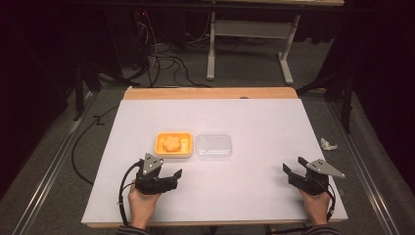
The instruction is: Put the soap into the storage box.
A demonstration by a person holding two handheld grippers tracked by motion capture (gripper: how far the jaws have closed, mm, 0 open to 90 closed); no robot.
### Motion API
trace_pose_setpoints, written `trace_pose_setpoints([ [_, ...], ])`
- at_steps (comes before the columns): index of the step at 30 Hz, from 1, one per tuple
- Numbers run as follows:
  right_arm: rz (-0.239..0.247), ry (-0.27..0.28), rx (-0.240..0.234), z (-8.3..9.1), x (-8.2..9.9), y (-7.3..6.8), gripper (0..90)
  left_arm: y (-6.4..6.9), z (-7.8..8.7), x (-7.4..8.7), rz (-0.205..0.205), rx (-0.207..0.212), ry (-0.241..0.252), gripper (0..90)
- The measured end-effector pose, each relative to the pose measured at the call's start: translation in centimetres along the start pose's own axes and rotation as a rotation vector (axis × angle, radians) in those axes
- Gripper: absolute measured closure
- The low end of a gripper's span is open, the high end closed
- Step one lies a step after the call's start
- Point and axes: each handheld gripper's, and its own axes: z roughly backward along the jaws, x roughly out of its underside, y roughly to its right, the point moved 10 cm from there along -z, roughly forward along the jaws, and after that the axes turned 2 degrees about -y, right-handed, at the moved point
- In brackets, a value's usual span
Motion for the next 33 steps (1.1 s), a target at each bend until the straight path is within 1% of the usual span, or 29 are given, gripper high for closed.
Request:
trace_pose_setpoints([
  [4, 0.001, -0.001, 0.000, 0.0, 0.0, 0.0, 33.1, 0.3, -0.4, 0.5, -0.003, 0.002, -0.008, 23.1],
  [8, 0.001, -0.004, 0.002, 0.0, 0.0, 0.0, 33.1, 0.8, -0.9, 0.9, -0.005, 0.015, -0.016, 23.0],
  [16, 0.001, -0.004, 0.002, 0.0, 0.0, 0.0, 33.1, 1.1, -1.6, 1.5, -0.012, 0.018, -0.026, 22.9],
  [20, 0.005, -0.004, 0.001, 0.0, 0.0, 0.0, 33.1, 1.2, -2.0, 1.9, -0.008, 0.021, -0.025, 22.9],
  [26, 0.004, -0.004, 0.001, 0.0, 0.0, 0.0, 33.1, 1.3, -2.5, 2.1, -0.016, 0.019, -0.033, 22.8],
  [30, 0.005, -0.004, 0.001, 0.0, 0.0, 0.0, 33.1, 1.3, -2.9, 2.4, -0.012, 0.016, -0.036, 22.8],
  [33, 0.005, -0.005, 0.001, 0.0, 0.0, 0.0, 33.1, 1.3, -3.4, 2.6, -0.019, 0.007, -0.038, 22.8],
])
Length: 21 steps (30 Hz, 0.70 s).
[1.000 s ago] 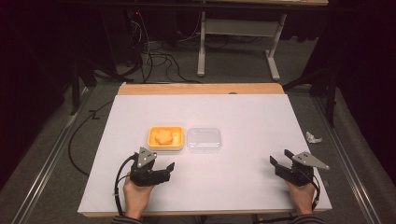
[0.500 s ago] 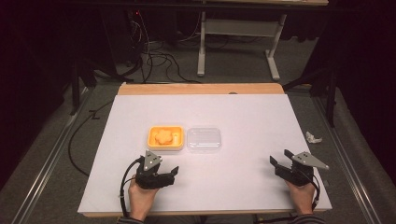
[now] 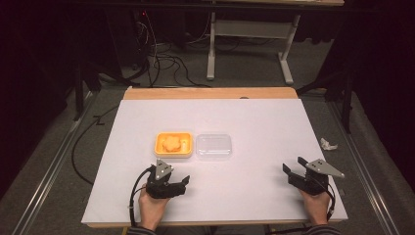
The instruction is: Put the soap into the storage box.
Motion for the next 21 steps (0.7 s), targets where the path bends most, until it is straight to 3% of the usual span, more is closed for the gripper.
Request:
trace_pose_setpoints([
  [21, 0.003, -0.003, 0.001, 0.0, 0.0, 0.0, 33.1, -0.3, -1.2, 0.0, 0.019, -0.047, 0.049, 21.5],
])
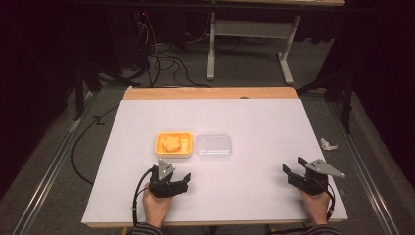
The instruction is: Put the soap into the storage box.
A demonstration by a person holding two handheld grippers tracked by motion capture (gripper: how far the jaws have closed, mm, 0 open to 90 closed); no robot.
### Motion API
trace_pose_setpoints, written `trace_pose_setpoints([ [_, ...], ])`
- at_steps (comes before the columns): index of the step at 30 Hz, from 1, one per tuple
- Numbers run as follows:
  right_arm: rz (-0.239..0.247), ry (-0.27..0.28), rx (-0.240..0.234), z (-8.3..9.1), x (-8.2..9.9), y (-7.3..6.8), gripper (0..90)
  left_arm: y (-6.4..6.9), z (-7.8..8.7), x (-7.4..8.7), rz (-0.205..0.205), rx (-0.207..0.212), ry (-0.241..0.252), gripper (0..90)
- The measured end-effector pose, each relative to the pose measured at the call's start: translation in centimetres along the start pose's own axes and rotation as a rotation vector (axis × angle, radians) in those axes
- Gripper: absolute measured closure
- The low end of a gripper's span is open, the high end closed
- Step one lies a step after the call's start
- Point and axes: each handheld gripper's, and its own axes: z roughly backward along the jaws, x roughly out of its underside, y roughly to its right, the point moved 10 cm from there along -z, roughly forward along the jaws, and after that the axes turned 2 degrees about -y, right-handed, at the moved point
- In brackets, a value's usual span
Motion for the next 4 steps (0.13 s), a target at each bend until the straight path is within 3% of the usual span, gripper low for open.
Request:
trace_pose_setpoints([
  [4, 0.003, 0.000, -0.002, -0.01, -0.01, 0.00, 33.1, -0.01, 0.01, 0.02, -0.002, 0.000, -0.002, 21.6],
])
